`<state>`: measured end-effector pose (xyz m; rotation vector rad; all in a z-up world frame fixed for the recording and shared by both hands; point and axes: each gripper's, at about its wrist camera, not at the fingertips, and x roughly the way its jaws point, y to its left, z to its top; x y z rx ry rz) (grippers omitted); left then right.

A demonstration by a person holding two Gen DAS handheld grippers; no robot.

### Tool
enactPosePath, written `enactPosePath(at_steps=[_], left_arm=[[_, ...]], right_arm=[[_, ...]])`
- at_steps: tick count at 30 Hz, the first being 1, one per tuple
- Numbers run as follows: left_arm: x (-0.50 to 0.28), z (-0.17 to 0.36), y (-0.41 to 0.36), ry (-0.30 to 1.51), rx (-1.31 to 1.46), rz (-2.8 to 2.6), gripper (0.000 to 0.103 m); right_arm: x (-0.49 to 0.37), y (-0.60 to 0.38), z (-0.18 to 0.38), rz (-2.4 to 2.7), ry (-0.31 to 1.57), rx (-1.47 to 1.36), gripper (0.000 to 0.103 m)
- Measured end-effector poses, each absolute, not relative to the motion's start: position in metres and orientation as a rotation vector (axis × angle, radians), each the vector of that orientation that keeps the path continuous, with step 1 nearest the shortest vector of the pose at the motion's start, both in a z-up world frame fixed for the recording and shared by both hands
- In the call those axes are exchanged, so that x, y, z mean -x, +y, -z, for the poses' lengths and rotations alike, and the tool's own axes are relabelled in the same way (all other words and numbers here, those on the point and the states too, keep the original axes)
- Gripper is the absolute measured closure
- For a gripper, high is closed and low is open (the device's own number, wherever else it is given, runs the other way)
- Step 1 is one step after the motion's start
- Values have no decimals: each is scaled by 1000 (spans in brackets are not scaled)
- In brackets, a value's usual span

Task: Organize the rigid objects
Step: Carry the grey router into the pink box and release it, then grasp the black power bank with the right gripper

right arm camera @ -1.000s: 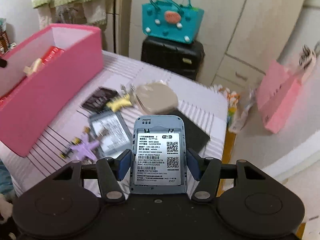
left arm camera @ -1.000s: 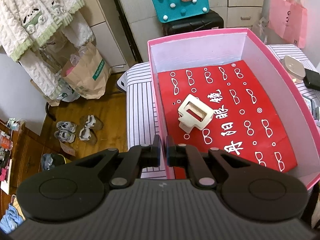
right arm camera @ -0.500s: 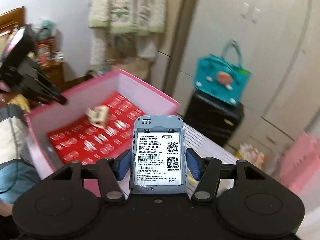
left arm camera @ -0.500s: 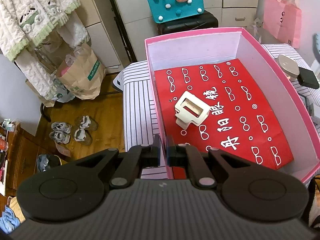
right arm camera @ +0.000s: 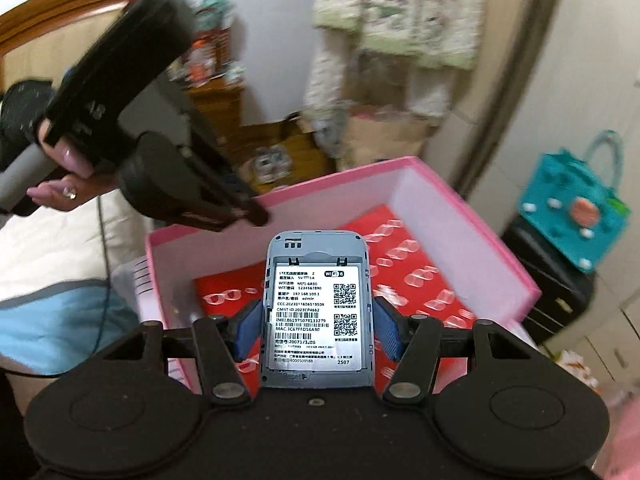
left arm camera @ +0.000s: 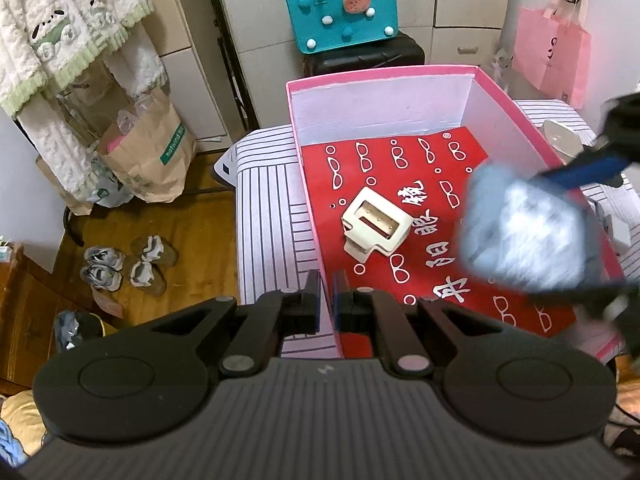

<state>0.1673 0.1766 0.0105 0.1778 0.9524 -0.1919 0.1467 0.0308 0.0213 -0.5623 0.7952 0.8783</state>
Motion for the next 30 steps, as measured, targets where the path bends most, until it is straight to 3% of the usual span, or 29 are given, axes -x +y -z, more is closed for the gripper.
enactPosePath(at_steps=[7, 16, 30], left_arm=[[-167, -10, 179, 948, -152, 194, 98], [-167, -10, 179, 952, -153, 199, 98], [-169, -12, 176, 953, -159, 172, 98]], right_arm=[[-183, 77, 23, -1009, 965, 617, 39], [-197, 89, 53, -1032, 1045, 697, 39], [-149, 49, -13, -926, 842, 723, 34]])
